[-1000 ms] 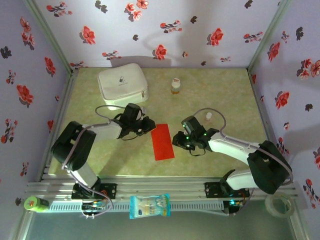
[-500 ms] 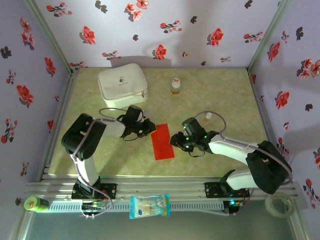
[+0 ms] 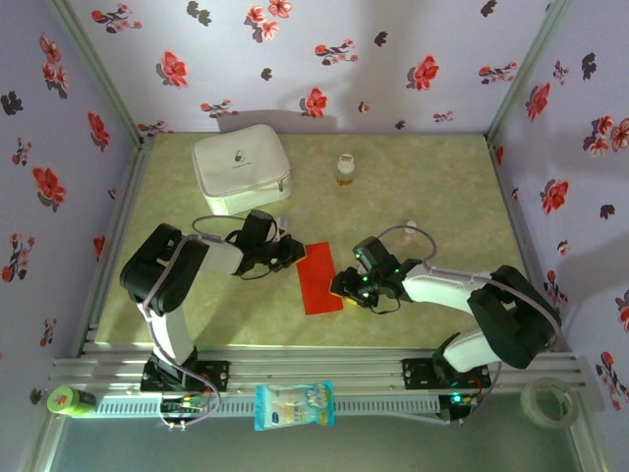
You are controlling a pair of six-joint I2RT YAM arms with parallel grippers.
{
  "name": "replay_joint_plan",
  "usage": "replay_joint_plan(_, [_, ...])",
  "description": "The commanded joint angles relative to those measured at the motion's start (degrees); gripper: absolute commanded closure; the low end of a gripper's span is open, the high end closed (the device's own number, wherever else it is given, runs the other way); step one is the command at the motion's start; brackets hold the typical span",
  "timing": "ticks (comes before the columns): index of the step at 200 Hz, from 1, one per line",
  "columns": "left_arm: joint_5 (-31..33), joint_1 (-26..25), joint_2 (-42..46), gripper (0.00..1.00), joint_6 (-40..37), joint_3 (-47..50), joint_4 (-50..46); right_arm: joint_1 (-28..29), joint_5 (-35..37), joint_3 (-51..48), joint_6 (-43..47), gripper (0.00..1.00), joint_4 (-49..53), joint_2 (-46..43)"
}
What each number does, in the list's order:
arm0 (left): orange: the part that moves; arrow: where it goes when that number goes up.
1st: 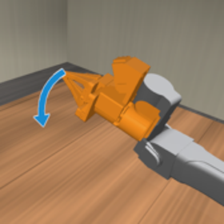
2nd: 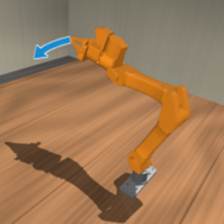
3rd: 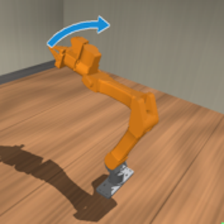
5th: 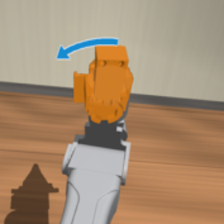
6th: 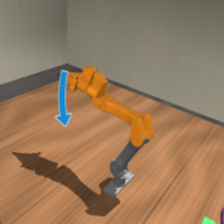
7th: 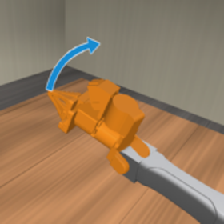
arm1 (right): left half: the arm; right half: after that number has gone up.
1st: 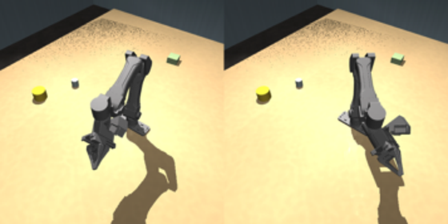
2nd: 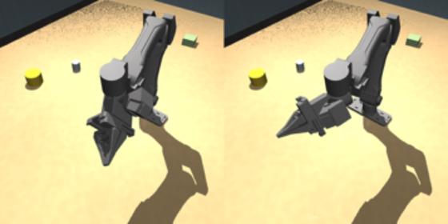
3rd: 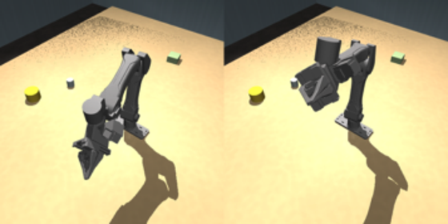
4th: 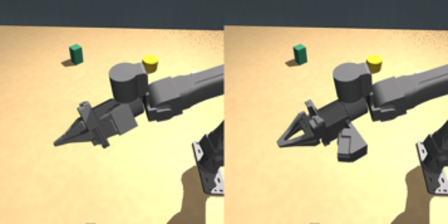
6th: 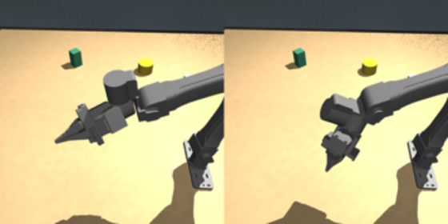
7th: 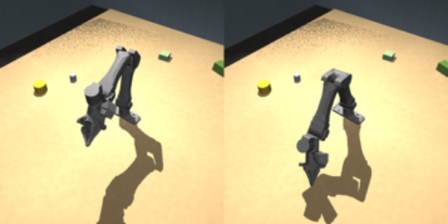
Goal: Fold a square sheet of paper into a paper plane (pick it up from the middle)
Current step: Fold the triangle a second time at the center of the table.
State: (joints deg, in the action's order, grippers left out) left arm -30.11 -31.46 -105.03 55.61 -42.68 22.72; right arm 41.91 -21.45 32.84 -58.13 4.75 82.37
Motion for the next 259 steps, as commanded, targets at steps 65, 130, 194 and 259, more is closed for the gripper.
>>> replay_joint_plan(65, [-0.24,0.99,-1.83,0.87,-0.13,0.24,-2.58,0.93,-2.19,0.92,-0.06,0.59,-3.29,-0.04])
replay_joint_plan(130, [-1.17,0.97,-2.38,0.88,-1.3,-1.55,-3.9,0.32,-1.8,0.91,-0.41,0.61,-6.29,0.14])
replay_joint_plan(194, [-2.35,0.1,-3.3,0.87,-3.98,-4.49,-5.98,-2.73,-5.89,-0.12,-1.15,0.6,-15.18,3.61])
replay_joint_plan(259, [-2.19,-0.53,-4.22,0.88,-6.57,-8.37,-10.12,-5.35,-8.19,-0.96,-2.14,0.61,-19.54,6.7])
